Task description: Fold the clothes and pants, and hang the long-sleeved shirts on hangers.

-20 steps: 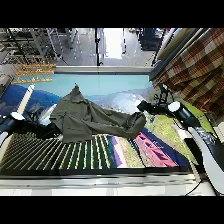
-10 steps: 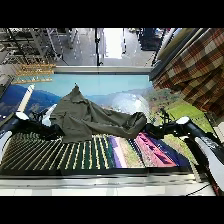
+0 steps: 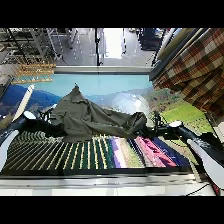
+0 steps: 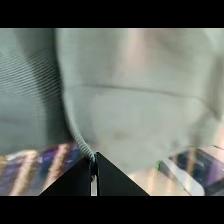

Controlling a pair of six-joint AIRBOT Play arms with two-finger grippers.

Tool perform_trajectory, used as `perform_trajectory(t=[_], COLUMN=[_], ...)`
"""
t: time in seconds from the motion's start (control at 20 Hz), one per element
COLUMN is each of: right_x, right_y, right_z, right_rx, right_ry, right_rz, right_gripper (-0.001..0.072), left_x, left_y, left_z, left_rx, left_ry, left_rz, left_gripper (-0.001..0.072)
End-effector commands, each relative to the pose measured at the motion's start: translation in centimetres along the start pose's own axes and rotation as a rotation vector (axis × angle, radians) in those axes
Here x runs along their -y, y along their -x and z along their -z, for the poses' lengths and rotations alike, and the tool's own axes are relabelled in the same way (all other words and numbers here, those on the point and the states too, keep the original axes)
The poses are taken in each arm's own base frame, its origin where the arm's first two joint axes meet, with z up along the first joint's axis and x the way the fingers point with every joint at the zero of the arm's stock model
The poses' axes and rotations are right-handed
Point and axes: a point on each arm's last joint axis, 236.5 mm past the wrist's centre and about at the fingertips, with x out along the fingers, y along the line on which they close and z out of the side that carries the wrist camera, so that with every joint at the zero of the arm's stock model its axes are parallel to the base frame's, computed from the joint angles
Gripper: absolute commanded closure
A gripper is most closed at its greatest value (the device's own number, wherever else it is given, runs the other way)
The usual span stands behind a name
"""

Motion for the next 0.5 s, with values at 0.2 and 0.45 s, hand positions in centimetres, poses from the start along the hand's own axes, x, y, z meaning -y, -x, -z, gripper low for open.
perform_trajectory(t=[0.2,0.45], right_x=[-4.6,-1.2], right_y=[6.4,5.8], right_z=[-1.3,2.0], right_rx=[0.105,-0.020], right_ry=[0.248,0.096], right_rz=[0.114,0.199], right_gripper=[0.0699,0.0190], left_x=[7.4,12.1], left_y=[14.5,19.9], left_z=[-1.0,-0.6], left_rx=[0.193,0.338], left_ry=[-0.179,-0.255], left_rz=[0.125,0.223], left_gripper=[0.0702,0.0701])
